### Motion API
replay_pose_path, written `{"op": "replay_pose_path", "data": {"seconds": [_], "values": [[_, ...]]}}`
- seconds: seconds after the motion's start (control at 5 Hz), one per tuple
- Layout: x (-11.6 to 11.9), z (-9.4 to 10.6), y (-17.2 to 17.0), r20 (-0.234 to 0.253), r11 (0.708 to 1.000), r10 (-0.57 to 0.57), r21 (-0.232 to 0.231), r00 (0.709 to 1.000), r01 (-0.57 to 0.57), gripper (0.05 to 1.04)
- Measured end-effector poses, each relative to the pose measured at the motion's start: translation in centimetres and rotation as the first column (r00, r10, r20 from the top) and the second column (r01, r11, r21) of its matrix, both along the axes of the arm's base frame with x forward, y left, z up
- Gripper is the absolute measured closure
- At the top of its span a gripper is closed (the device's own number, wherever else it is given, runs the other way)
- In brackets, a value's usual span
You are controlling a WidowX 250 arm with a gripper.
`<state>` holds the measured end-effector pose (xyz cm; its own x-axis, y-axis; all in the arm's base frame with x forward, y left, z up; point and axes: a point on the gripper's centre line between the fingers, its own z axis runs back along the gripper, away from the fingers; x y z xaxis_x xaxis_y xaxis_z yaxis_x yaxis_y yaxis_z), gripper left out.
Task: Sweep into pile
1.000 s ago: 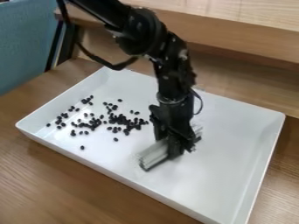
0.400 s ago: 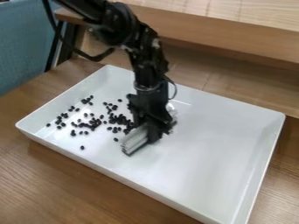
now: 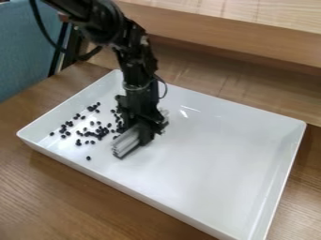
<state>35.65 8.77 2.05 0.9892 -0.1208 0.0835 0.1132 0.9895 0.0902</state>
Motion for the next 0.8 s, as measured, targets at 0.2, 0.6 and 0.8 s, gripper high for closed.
{"op": "replay_pose_path", "data": {"seconds": [0.2, 0.6, 0.8], "values": [[-0.1, 0.0, 1.8, -0.003, 0.999, 0.035, 0.002, 0.999, -0.035, 0.687], [-0.2, 0.0, 4.8, -0.003, 0.997, 0.076, 0.006, 0.997, -0.076, 0.687], [-0.2, 0.0, 6.0, -0.005, 0.996, 0.09, 0.01, 0.996, -0.09, 0.687]]}}
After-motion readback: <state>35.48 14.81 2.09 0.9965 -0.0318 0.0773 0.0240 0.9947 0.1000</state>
